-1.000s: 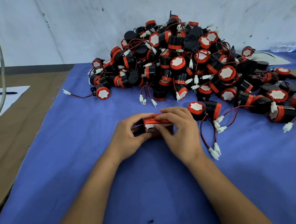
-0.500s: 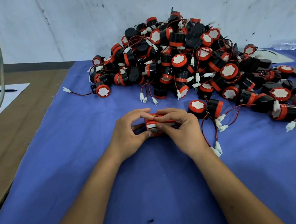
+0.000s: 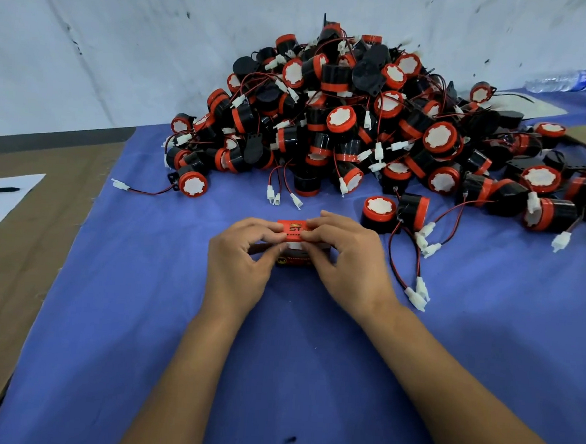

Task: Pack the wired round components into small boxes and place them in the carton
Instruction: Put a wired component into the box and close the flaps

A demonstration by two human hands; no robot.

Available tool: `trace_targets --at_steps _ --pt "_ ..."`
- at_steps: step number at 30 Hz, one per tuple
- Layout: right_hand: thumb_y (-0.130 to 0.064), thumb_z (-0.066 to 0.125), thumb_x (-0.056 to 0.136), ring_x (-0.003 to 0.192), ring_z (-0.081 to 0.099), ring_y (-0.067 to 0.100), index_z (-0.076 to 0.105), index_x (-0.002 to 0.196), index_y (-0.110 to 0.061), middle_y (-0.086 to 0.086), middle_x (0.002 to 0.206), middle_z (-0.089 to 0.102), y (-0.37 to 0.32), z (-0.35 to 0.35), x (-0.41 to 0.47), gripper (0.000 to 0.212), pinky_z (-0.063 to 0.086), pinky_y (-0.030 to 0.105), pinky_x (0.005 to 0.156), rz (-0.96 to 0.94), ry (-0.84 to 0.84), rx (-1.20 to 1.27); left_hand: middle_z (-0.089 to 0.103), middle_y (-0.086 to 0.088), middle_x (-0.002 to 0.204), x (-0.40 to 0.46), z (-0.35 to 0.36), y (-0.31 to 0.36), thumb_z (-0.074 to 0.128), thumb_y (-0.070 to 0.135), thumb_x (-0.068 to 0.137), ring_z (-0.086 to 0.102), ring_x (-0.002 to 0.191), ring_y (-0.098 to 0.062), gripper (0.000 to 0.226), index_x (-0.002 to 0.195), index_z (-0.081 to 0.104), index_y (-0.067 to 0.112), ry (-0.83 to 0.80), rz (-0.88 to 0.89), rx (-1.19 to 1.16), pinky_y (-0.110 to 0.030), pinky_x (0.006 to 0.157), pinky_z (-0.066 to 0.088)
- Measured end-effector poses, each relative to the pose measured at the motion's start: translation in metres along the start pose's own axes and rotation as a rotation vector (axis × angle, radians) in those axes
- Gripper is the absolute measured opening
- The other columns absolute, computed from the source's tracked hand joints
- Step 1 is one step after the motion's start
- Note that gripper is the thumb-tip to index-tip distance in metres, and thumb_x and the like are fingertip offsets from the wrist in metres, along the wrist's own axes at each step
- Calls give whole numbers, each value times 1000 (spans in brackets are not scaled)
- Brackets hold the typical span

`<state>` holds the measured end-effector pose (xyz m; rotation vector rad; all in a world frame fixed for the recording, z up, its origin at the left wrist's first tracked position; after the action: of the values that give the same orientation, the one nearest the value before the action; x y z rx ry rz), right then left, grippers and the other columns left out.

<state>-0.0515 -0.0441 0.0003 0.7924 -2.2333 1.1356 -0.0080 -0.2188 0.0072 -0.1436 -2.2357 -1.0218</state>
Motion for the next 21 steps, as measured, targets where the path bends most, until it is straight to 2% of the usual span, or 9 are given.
trace_targets --at_steps 3,6,9,11,13,15,18,21 --pt "-7 79 86 106 70 24 80 95 -6 5 105 76 -5 2 -2 9 58 42 89 40 33 -6 75 0 96 1 2 0 82 -2 83 69 96 -6 10 88 80 7 15 -26 -1 -11 76 52" --pt "-9 77 86 96 70 20 79 92 -10 0 98 76 -7 1 0 6 59 41 81 56 45 -16 75 3 90 0 4 1 81 1 85 69 86 -8 10 88 78 10 31 -55 -10 -22 73 55" --pt "-8 76 87 91 71 20 78 92 -11 0 93 76 -6 2 3 6 59 41 77 44 38 -19 72 13 82 -1 8 1 81 11 87 65 70 -10 8 88 76 18 72 -136 2 -25 61 50" --pt "-8 76 87 92 71 18 79 93 -12 -1 93 76 -4 1 4 7 60 36 77 47 36 4 69 16 76 -2 10 1 81 17 88 60 61 -11 7 88 77 22 90 -156 33 -24 58 45" --pt "-8 77 87 94 71 16 79 94 -12 -2 94 77 -2 -1 4 9 59 26 78 55 30 32 72 16 80 -3 11 1 82 20 87 59 57 -10 7 89 77 24 98 -195 21 -28 60 48" --pt "-8 77 86 94 71 15 79 94 -12 -2 94 77 -1 -2 5 9 57 20 77 48 29 40 76 15 95 -4 10 -4 84 21 85 63 59 -11 12 92 76 26 94 -297 -48 -38 67 56" --pt "-11 74 87 90 70 16 76 93 -13 -3 96 75 -4 -1 4 7 59 34 72 28 10 17 75 7 104 -5 11 -10 87 17 84 72 80 -27 23 99 70 21 72 -481 -249 -51 78 61" --pt "-22 73 90 89 66 17 71 91 -16 -6 97 70 -7 1 3 6 56 42 70 12 -28 -71 77 -2 102 -5 17 -7 80 2 87 75 94 -24 22 100 68 16 48 -529 -383 -43 84 63"
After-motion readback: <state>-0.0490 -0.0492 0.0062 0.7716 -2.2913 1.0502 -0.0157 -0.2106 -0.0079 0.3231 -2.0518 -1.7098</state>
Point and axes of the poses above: each hand's wrist, its own x-axis towards the middle knuckle, its own z-axis out of the palm, y = z × x, the point moved 3 cm from there along x, towards the middle knuckle
